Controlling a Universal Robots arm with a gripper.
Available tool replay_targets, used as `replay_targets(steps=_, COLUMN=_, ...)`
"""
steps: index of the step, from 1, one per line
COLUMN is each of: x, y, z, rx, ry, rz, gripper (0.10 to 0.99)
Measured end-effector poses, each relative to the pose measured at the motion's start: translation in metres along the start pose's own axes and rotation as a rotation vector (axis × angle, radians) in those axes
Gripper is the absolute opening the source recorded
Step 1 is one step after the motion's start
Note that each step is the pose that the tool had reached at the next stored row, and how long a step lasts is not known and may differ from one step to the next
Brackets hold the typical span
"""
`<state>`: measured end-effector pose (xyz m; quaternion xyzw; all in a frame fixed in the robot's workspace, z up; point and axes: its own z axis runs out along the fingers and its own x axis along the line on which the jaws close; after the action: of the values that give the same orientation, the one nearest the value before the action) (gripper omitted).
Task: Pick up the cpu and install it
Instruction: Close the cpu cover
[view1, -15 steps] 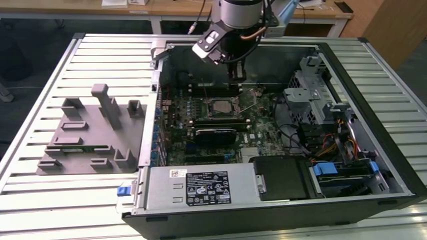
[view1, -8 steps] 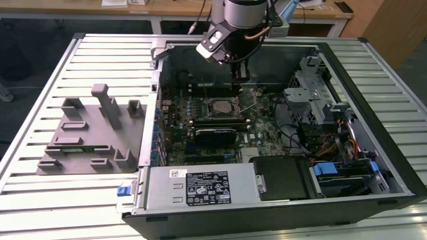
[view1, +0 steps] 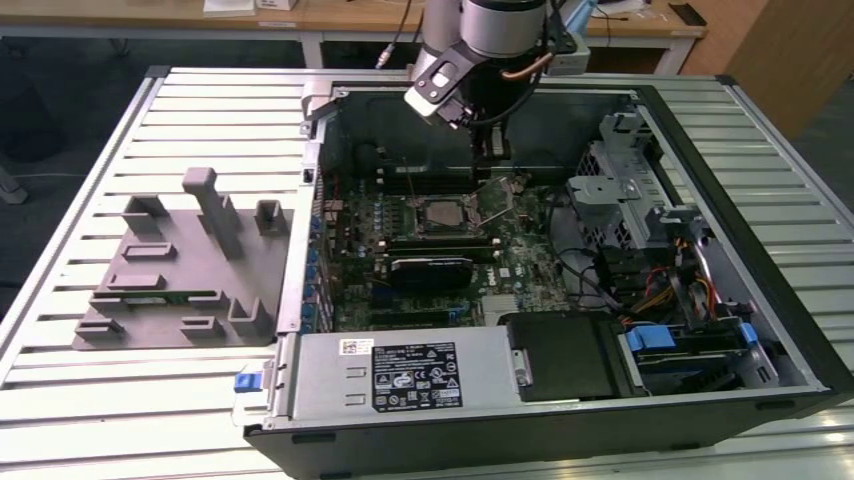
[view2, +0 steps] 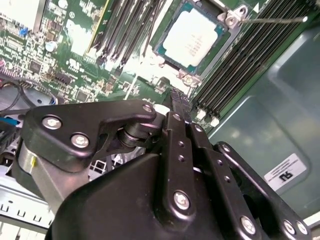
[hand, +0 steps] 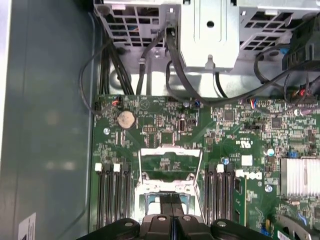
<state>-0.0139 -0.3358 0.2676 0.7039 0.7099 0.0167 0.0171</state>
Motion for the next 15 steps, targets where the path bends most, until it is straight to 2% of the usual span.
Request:
replay_targets(steps=3, x=0.0, y=0.0014, z=-0.001, rx=0.0, ry=-0.0004, rz=0.0, gripper=0.106)
replay_targets(steps=7, x=0.0, y=0.0019, z=-0.0069, rx=0.0, ry=-0.0001, rz=0.0, gripper=0.106)
replay_targets(steps=9, x=0.0, y=0.0032, z=-0.0068, rx=0.0, ry=0.0003, rz=0.0, gripper=0.106)
replay_targets(steps=15, x=-0.0002, y=0.0187, z=-0.0062, rx=0.0, ry=0.0, rz=0.0, gripper=0.106)
